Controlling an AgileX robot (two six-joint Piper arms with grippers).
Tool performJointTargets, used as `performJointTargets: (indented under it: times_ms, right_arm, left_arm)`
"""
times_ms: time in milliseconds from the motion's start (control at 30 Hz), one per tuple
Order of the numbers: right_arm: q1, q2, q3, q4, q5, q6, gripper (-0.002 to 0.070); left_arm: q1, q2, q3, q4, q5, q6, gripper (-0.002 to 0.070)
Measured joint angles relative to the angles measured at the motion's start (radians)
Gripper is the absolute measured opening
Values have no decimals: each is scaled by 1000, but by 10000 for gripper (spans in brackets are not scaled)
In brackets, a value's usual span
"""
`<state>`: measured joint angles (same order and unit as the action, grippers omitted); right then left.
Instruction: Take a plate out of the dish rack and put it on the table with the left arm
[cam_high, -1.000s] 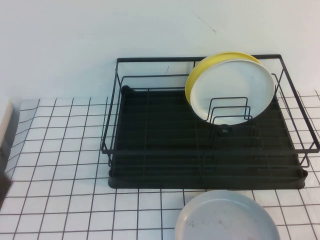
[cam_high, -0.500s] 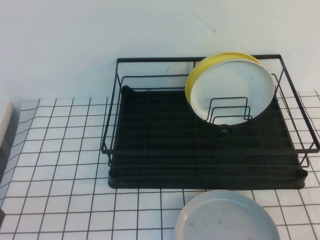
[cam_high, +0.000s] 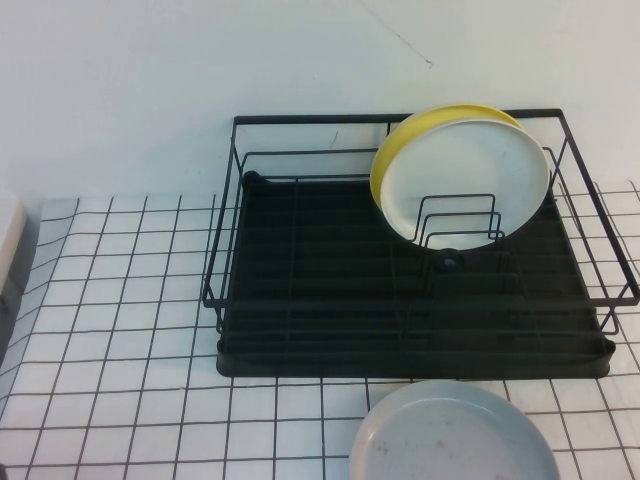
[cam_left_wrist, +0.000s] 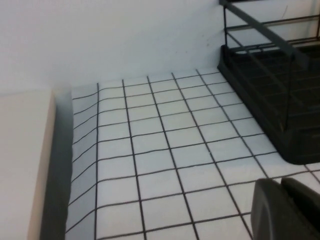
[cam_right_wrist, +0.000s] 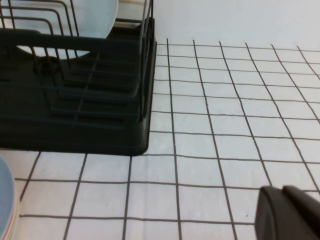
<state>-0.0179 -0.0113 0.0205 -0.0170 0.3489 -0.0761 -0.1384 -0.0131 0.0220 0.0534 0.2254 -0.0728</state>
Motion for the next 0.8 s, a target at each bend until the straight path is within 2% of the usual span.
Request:
performJointTargets:
  times_ms: [233,800]
  right_arm:
    - [0,0,0,0,0,0,-3]
    - [0,0,0,0,0,0,-3]
  left_arm:
    - [88,0,-2,2,84,0,-2]
    - [94,0,-2,2,86,6,-2]
